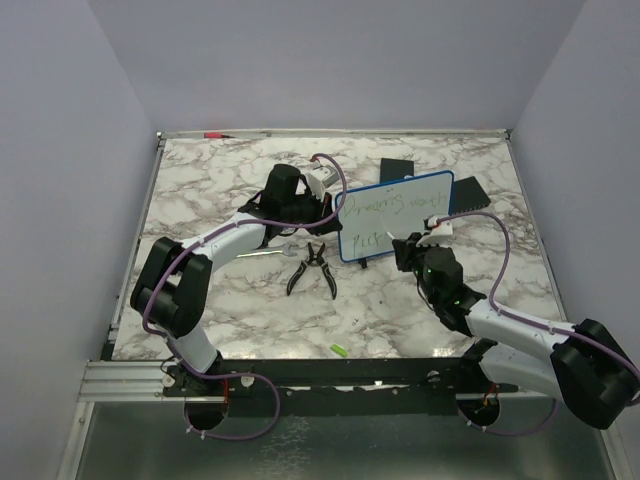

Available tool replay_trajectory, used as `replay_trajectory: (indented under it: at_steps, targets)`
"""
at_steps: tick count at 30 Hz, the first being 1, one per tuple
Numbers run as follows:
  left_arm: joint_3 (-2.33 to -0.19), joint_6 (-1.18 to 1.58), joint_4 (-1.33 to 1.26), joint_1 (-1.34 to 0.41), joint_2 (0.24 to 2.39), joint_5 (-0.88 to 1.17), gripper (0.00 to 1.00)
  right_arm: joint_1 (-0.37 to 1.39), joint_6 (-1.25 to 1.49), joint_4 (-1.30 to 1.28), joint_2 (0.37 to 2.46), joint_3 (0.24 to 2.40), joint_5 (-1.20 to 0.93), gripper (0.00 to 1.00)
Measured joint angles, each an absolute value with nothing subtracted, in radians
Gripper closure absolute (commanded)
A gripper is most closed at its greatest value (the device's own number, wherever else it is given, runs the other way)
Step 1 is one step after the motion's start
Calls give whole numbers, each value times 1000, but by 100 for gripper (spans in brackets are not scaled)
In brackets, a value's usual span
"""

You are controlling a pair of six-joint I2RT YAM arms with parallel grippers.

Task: Write a sentence on the whiteboard

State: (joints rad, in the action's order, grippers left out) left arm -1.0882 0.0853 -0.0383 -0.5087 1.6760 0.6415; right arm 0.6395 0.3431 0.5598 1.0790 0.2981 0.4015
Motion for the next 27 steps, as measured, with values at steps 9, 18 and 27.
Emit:
replay_trajectory:
  at_steps: [9,18,27]
  targets:
    - [-1088,85,-38,-509,1676,641,100,640,340,564,1085,297,361,99]
    - [-1088,85,-38,-509,1676,642,100,639,360,555,1075,268,354,99]
    - [-1088,85,-37,-509,1676,642,100,639,374,537,1066,268,395,99]
